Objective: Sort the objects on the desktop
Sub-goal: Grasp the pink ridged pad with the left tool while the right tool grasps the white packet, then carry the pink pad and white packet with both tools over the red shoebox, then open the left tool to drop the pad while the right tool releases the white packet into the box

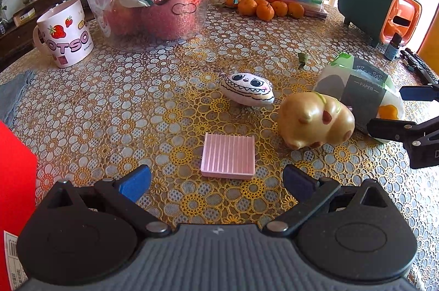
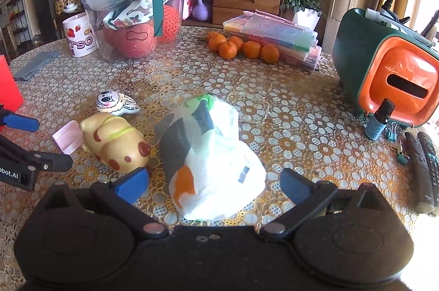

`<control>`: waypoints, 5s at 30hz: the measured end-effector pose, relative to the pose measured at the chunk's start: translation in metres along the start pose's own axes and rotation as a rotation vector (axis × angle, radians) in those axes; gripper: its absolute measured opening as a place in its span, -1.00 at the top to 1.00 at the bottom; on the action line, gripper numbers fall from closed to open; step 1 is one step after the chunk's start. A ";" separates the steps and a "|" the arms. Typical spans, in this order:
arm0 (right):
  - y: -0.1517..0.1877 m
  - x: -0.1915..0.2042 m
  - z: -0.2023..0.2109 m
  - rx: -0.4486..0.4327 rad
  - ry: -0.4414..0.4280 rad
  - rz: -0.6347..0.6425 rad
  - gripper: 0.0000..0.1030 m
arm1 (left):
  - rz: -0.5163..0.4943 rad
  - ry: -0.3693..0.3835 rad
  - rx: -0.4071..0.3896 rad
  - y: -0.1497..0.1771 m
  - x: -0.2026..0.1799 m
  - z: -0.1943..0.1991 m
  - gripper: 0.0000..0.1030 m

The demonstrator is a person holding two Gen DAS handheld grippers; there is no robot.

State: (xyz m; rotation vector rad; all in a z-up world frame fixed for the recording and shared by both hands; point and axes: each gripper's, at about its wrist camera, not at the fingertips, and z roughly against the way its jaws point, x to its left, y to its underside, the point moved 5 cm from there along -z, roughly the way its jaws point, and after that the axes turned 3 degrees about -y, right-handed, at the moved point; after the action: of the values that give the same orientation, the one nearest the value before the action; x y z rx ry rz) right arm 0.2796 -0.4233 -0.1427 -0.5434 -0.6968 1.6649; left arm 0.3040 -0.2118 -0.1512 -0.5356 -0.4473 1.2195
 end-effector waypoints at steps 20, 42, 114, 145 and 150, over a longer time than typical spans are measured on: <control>0.001 -0.003 -0.021 0.031 -0.018 -0.014 -0.60 | -0.037 0.026 -0.032 -0.002 -0.007 -0.001 -0.53; 0.019 0.000 0.025 0.034 0.038 -0.080 -0.01 | -0.028 0.015 -0.025 0.007 -0.008 0.021 0.23; -0.081 0.400 0.085 -0.011 -0.232 0.169 -0.01 | 0.328 -0.243 -0.157 0.093 0.293 0.220 0.22; -0.063 0.429 0.015 0.092 -0.209 0.299 -0.20 | 0.300 -0.189 0.047 0.115 0.311 0.139 0.22; -0.061 0.429 0.021 0.070 -0.199 0.331 -0.30 | 0.318 -0.171 0.044 0.116 0.313 0.141 0.19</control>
State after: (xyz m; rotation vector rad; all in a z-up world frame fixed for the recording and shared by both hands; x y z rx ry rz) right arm 0.2225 0.0018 -0.0768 -0.4642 -0.7170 2.0659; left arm 0.2227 0.1373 -0.0982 -0.4786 -0.4904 1.5850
